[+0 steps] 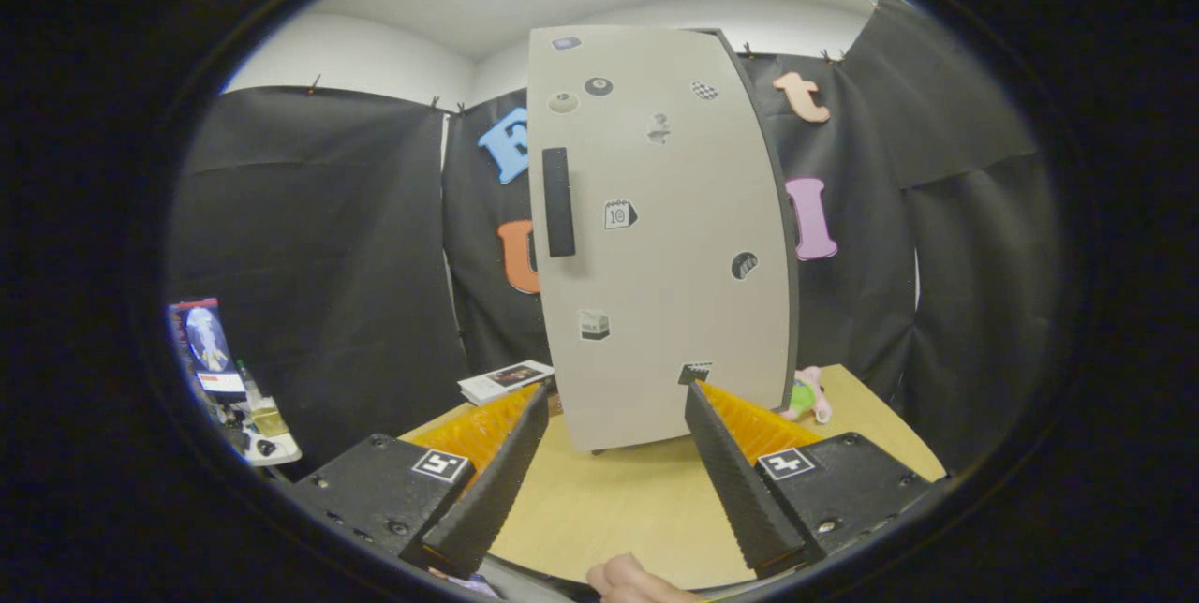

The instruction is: Open the shoe cabinet door, grab the shoes and put them into the shoe cabinet, then close the shoe cabinet door.

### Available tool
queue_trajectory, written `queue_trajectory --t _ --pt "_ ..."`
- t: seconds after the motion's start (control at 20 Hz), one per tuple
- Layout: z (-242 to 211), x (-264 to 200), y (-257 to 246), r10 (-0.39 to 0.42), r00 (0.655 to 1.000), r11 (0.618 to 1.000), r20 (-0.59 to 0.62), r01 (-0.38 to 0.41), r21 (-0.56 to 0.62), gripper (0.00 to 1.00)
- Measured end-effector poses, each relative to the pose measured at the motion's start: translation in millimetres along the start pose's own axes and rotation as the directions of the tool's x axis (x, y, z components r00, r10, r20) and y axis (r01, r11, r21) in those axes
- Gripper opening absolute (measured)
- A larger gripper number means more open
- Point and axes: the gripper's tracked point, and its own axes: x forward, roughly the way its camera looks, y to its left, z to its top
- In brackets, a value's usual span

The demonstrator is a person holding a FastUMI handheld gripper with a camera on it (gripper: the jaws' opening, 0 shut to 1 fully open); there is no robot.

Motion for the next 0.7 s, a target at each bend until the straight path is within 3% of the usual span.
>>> queue_trajectory --t 0.1,0.7 --pt "0 -1 -3 -0.030 1.000 1.000 -0.005 0.030 -0.004 0.97" --pt "22 -21 8 -0.024 0.997 0.999 0.078 0.027 -0.045 0.97"
